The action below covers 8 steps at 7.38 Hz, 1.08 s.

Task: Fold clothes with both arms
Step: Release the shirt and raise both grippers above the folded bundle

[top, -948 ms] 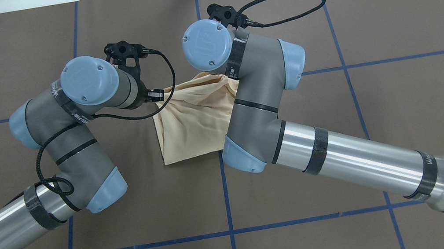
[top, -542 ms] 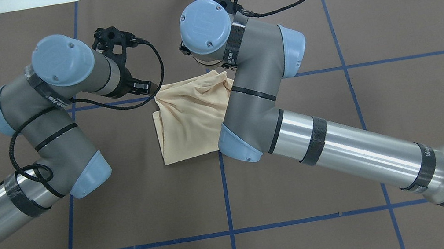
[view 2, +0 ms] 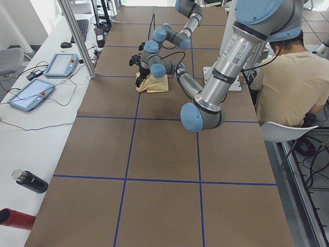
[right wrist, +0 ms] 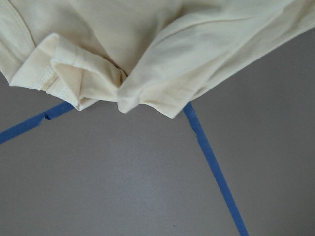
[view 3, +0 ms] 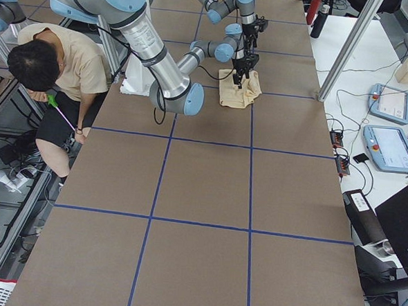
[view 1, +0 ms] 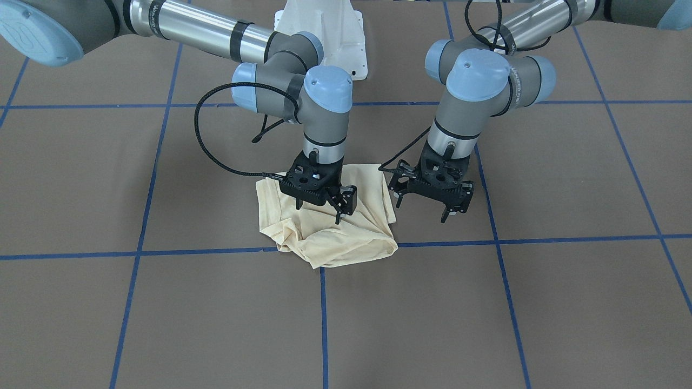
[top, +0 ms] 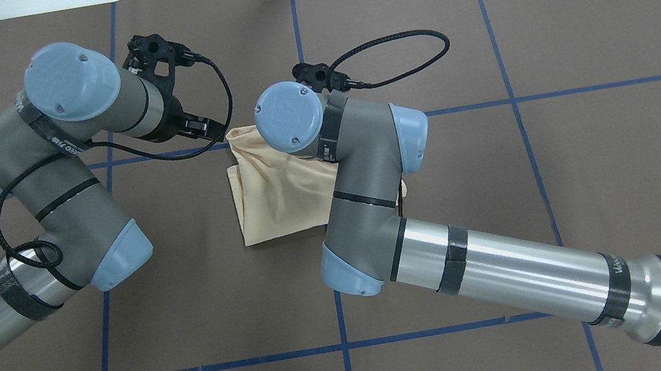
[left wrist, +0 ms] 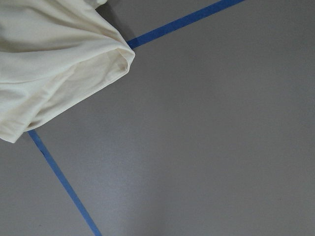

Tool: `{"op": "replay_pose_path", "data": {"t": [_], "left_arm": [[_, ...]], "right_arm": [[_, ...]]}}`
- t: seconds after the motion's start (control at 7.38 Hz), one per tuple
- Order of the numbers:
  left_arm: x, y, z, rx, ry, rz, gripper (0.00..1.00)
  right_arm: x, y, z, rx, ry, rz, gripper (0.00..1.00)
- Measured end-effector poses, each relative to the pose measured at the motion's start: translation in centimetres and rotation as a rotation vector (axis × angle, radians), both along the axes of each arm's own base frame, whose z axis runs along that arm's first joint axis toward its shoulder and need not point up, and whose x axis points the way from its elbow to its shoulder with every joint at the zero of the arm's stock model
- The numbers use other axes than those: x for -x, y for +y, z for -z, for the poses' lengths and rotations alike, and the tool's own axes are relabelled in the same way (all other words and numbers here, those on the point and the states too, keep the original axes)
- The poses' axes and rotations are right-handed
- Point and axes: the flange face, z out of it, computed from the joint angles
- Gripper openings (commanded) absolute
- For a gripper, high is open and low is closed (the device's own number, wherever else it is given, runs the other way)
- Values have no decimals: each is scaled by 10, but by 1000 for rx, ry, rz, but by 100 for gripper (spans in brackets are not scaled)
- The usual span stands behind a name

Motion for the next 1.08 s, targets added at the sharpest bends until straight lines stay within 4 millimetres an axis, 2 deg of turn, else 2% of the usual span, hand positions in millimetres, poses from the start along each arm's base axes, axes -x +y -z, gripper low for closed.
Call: {"op": "replay_pose_path", "data": {"t": [0.27, 0.41, 0.68, 0.95, 1.08], "left_arm": [[0, 0, -1, 2, -1, 1, 100], [1, 0, -2, 3, -2, 1, 100], [2, 0, -3, 6, -1, 4, 100], [5, 1, -1, 5, 4, 8, 100], [8, 4, 1, 1, 10, 9, 100]], "right_arm": [[3, -9, -16, -18, 50, 18, 100], [-3, -22, -23, -34, 78, 26, 100], [-23, -59, -37, -84, 126, 34, 100], [-33, -94, -52, -157, 131, 11, 100], [-46, -111, -42, -168, 107, 10, 100]]}}
